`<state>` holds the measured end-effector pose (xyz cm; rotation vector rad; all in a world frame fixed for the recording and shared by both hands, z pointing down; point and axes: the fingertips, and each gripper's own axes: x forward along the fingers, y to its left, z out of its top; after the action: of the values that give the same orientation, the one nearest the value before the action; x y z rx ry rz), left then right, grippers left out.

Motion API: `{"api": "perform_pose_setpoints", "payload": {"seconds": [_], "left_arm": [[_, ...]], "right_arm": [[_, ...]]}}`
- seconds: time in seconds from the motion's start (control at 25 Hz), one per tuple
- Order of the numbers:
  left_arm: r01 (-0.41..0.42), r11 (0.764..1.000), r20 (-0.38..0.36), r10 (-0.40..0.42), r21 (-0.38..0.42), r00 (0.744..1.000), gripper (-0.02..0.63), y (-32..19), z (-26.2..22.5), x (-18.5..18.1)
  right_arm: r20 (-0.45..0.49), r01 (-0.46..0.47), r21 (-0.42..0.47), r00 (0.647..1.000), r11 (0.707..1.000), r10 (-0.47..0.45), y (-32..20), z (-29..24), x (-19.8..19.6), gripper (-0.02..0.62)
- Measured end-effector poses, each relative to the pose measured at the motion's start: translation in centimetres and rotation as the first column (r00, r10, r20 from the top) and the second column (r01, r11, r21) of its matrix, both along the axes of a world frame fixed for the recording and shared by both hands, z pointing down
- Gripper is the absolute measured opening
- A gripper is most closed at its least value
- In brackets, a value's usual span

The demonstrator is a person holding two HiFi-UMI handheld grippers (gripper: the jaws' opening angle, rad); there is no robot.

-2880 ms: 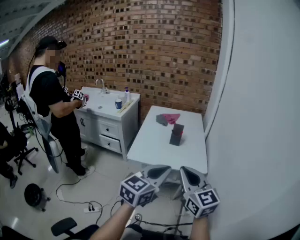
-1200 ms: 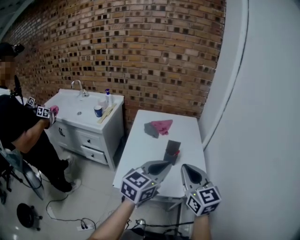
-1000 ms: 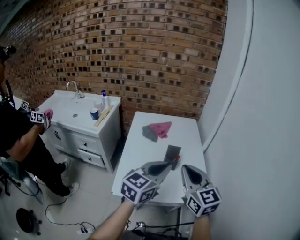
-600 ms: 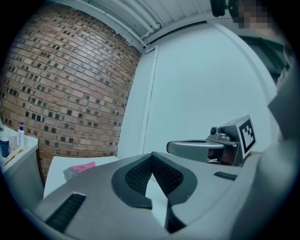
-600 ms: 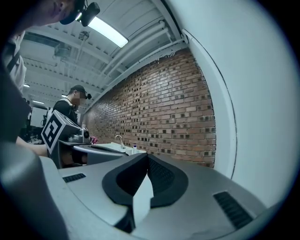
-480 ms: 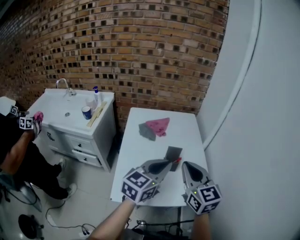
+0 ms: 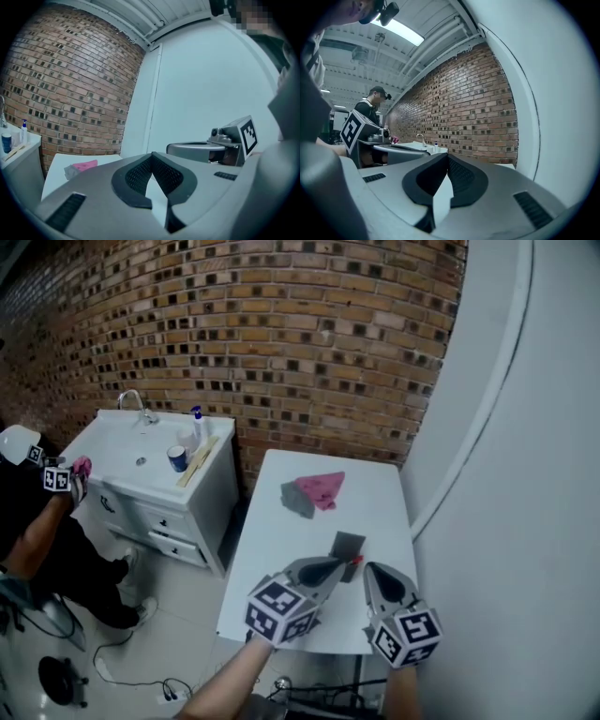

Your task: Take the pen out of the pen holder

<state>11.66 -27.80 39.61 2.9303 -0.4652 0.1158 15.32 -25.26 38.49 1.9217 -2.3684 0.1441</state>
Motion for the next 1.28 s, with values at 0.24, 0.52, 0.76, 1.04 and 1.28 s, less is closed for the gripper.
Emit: {"api": "perform_pose_setpoints", "payload": {"seconds": [0.24, 0.52, 0.76, 1.04, 1.28], "left_arm": [[0.027, 1.0, 0.014, -0.027, 0.005, 1.0, 0.003, 0.4, 0.4, 0.8], [0.046, 0.999, 0.028, -0.046, 0.003, 0.999, 0.003, 0.5, 0.9, 2.0], [0.069, 0.998, 0.041, -0.069, 0.003, 0.997, 0.003, 0.0, 1.5, 2.7], [0.123, 0.992, 0.081, -0.124, 0.024, 0.989, 0.002, -1.0, 4.0, 3.6], [0.148, 0.988, 0.13, -0.152, 0.039, 0.98, 0.002, -2.0, 7.2, 5.0]], "right_arm": [[0.015, 0.003, 0.005, 1.0, 1.0, -0.003, 0.5, 0.0, 1.0, 0.002], [0.031, 0.024, 0.016, 0.999, 1.0, -0.024, 0.5, 0.4, 2.3, 0.002], [0.037, 0.021, 0.01, 0.999, 1.0, -0.021, 0.1, 0.7, 3.4, 0.002], [0.037, 0.022, -0.007, 0.999, 1.0, -0.022, -0.7, 1.7, 4.4, 0.002], [0.046, 0.006, -0.036, 0.999, 0.999, -0.004, -1.0, 2.7, 5.1, 0.002]]}}
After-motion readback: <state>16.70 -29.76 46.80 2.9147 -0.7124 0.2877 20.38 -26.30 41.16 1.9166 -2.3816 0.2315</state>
